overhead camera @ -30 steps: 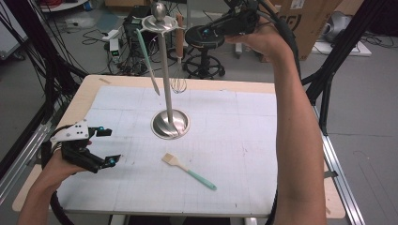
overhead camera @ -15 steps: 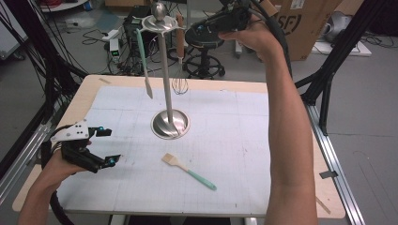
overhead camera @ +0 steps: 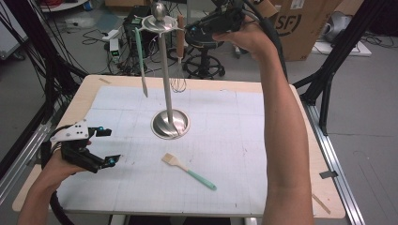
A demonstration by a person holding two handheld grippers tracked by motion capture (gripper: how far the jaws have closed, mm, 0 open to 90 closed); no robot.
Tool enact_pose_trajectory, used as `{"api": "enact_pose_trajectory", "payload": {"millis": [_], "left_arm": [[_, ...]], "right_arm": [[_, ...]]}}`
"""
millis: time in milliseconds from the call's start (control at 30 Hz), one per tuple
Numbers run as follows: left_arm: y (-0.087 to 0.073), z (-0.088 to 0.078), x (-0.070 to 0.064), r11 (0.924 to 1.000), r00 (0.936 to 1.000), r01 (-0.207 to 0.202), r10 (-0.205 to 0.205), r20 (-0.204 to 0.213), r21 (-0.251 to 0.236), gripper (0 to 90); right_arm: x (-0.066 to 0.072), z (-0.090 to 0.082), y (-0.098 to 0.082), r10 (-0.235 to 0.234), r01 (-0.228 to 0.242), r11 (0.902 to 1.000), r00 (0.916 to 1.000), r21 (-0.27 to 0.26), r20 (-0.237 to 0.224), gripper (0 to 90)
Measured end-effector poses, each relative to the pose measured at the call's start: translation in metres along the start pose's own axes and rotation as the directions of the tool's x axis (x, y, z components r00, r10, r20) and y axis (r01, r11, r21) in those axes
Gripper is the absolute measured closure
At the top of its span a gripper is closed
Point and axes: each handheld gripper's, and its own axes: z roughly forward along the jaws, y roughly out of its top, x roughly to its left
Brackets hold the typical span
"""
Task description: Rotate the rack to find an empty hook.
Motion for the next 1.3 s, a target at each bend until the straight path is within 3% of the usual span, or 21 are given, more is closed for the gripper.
{"api": "enact_pose_trajectory", "payload": {"millis": [733,1067,1300], "left_arm": [[0.000,0.001,-0.002,0.9999,0.9999,-0.012,0.012,0.002,0.008,1.7],[0.000,0.002,-0.002,0.9997,0.9998,-0.022,0.022,0.001,0.011,1.6],[0.000,0.002,-0.002,0.9997,0.9998,-0.020,0.020,0.000,0.014,1.7]], "right_arm": [[0.039,0.025,0.020,-0.054,0.055,0.9984,0.9974,0.014,-0.048,89.1],[0.045,0.035,0.026,-0.067,0.068,0.9976,0.9957,0.015,-0.063,89.1],[0.046,0.027,0.022,-0.059,0.060,0.9980,0.9964,0.018,-0.062,89.1]]}}
